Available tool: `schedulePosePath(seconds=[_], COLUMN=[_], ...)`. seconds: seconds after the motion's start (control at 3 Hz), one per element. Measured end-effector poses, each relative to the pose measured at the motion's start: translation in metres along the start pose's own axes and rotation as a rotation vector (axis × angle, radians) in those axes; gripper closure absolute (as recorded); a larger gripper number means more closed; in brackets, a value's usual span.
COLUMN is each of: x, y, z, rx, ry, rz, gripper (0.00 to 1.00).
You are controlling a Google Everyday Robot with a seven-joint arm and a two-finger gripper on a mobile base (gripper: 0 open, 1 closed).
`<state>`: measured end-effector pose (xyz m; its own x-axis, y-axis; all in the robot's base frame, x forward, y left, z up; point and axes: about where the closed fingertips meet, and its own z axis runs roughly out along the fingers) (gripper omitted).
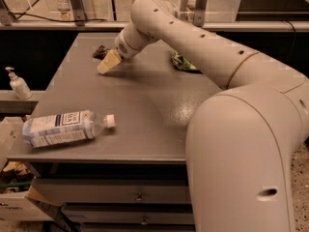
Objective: Move rxbar chocolate near blue plastic bottle
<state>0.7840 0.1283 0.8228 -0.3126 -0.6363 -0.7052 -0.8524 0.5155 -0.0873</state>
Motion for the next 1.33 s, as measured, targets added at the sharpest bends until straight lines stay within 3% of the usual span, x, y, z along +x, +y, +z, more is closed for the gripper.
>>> schedulePosePath(seconds=[1.0,1.33], x=[0.013,0.012], y=[-0.002,0.000], z=[-0.021,-0.037], rx=[0.022,0.032], ry=[-0.002,-0.029], rz=[0.029,0.027], gripper=[0.88,1.00])
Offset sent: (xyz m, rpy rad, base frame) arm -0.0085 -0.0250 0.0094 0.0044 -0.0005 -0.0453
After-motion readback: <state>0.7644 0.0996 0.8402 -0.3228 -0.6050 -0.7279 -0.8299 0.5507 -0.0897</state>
